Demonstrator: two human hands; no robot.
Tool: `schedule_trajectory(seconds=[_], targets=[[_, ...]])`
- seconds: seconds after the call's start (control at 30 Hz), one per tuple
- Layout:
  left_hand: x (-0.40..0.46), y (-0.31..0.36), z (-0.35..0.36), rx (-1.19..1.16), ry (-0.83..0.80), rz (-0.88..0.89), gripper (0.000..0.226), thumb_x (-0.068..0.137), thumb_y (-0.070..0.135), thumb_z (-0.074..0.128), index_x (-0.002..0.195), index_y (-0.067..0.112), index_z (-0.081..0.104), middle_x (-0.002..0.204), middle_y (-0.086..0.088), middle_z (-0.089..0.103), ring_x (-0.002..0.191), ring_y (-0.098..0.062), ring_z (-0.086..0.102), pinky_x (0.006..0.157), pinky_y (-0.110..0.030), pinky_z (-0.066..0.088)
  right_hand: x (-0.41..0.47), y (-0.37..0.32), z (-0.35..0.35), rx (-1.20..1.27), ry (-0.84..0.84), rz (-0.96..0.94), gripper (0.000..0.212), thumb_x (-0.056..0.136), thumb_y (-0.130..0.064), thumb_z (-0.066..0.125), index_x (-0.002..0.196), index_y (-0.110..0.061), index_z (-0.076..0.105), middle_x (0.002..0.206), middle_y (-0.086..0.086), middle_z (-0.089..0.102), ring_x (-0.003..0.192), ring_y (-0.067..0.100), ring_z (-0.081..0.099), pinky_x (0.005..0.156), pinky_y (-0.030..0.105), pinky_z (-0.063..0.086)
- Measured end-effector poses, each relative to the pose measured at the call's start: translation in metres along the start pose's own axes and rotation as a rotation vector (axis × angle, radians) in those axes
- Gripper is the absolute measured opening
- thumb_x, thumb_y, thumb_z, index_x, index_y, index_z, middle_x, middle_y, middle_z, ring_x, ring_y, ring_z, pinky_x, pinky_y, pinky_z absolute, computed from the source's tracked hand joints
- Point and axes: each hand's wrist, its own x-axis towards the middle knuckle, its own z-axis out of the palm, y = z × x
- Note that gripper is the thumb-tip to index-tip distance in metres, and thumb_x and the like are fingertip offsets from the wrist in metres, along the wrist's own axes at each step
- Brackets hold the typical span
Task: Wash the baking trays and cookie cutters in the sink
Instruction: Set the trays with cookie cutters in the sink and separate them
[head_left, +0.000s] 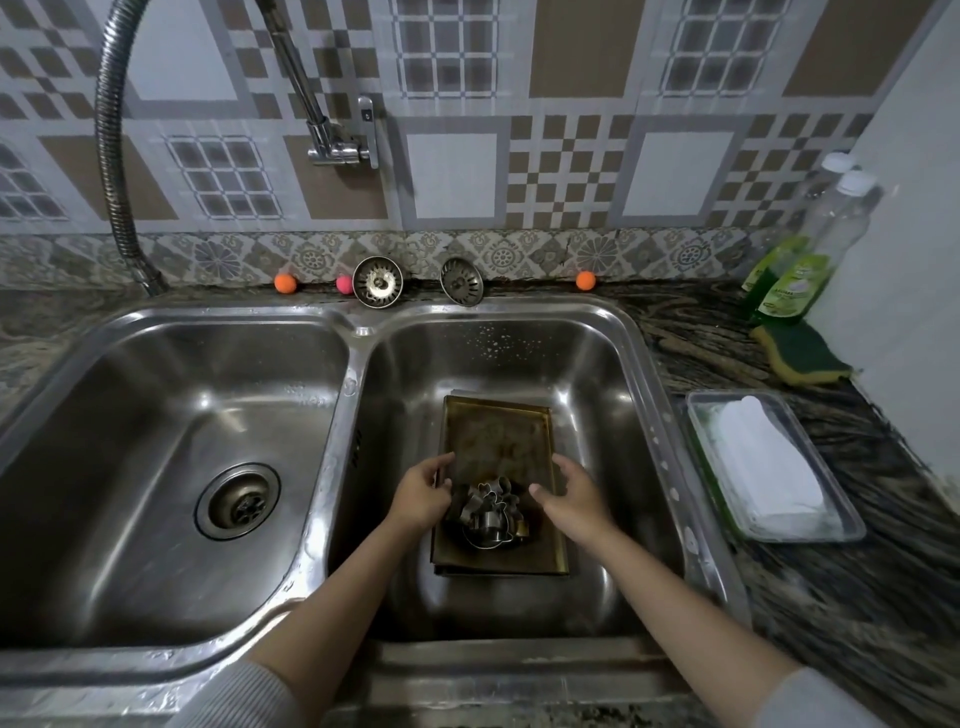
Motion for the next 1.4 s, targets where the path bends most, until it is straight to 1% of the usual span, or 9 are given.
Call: schedule_trajectory(seconds=[0.17,0.3,0.47,0.67,0.8,1.0,1.2,1.33,1.4], targets=[[-0.015,0.005,0.002,0.202,-0.01,0.114,0.057,0.084,0.011,0.068,0.137,0.017,0.047,0.138,-0.005,0.049,0.13,-0.02,0.044,0.101,-0.025,0.038,-0.011,-0.005,-0.012,-0.087,-0.11,-0.03,0.066,0.085,-0.021,0.07,0.143,-0.024,0.038,0.147,0.006,0.041,0.132,0.024,0.043,0.102,0.034,0.04],[-0.022,0.006,0.005,0.402,-0.081,0.1,0.071,0.072,0.017,0.079,0.135,0.022,0.046,0.129,-0.003,0.056,0.114,-0.018,0.057,0.095,-0.033,0.051,-0.013,-0.011,-0.006,-0.154,-0.326,0.076,0.091,0.079,-0.014,0.076,0.151,-0.024,0.021,0.153,0.011,0.03,0.138,0.026,0.034,0.098,0.029,0.039],[-0.028,0.019,0.012,0.767,-0.16,0.078,0.074,0.07,0.023,0.08,0.134,0.02,0.044,0.125,-0.001,0.057,0.114,-0.02,0.055,0.09,-0.029,0.047,-0.01,-0.019,0.009,-0.25,-0.412,0.166,0.101,0.078,-0.016,0.077,0.152,-0.033,0.011,0.156,0.002,0.026,0.135,0.027,0.038,0.089,0.04,0.047],[-0.027,0.021,0.014,0.817,-0.17,0.12,0.076,0.073,0.02,0.077,0.14,0.021,0.041,0.13,0.0,0.056,0.118,-0.019,0.054,0.093,-0.03,0.047,-0.01,-0.017,0.017,-0.238,-0.399,0.158,0.093,0.078,-0.009,0.075,0.15,-0.03,0.021,0.15,0.002,0.032,0.13,0.026,0.042,0.089,0.04,0.051],[-0.029,0.018,0.01,0.812,-0.169,0.141,0.069,0.075,0.019,0.076,0.137,0.021,0.045,0.129,0.0,0.058,0.116,-0.018,0.056,0.092,-0.029,0.048,-0.01,-0.02,0.013,-0.244,-0.424,0.123,0.086,0.074,-0.009,0.079,0.143,-0.029,0.032,0.139,0.001,0.039,0.115,0.022,0.047,0.079,0.038,0.054],[-0.047,0.018,0.0,0.774,-0.214,0.256,0.059,0.072,0.022,0.077,0.127,0.021,0.056,0.116,0.002,0.065,0.104,-0.016,0.061,0.079,-0.023,0.047,-0.026,-0.02,-0.003,-0.305,-0.497,0.052,0.08,0.07,-0.011,0.082,0.133,-0.029,0.036,0.125,-0.001,0.041,0.112,0.022,0.05,0.065,0.031,0.054],[-0.073,0.009,0.007,0.788,-0.341,0.314,0.057,0.075,0.024,0.077,0.128,0.023,0.056,0.124,0.005,0.062,0.112,-0.011,0.058,0.09,-0.019,0.043,-0.045,-0.005,-0.012,-0.439,-0.587,0.057,0.087,0.071,-0.009,0.081,0.137,-0.02,0.025,0.134,0.01,0.043,0.111,0.015,0.047,0.064,0.013,0.04],[-0.077,0.006,0.007,0.755,-0.429,0.285,0.05,0.077,0.018,0.075,0.124,0.024,0.061,0.124,0.006,0.062,0.11,-0.008,0.056,0.085,-0.01,0.038,-0.049,0.0,-0.011,-0.507,-0.643,0.121,0.08,0.078,-0.005,0.075,0.139,-0.015,0.024,0.139,0.012,0.04,0.116,0.018,0.045,0.079,0.021,0.043],[-0.076,0.005,0.006,0.715,-0.479,0.245,0.047,0.078,0.019,0.074,0.123,0.026,0.062,0.124,0.005,0.062,0.109,-0.007,0.057,0.091,-0.016,0.042,-0.047,0.004,-0.01,-0.53,-0.657,0.138,0.075,0.079,-0.004,0.073,0.138,-0.016,0.028,0.142,0.011,0.04,0.119,0.02,0.047,0.078,0.023,0.044]])
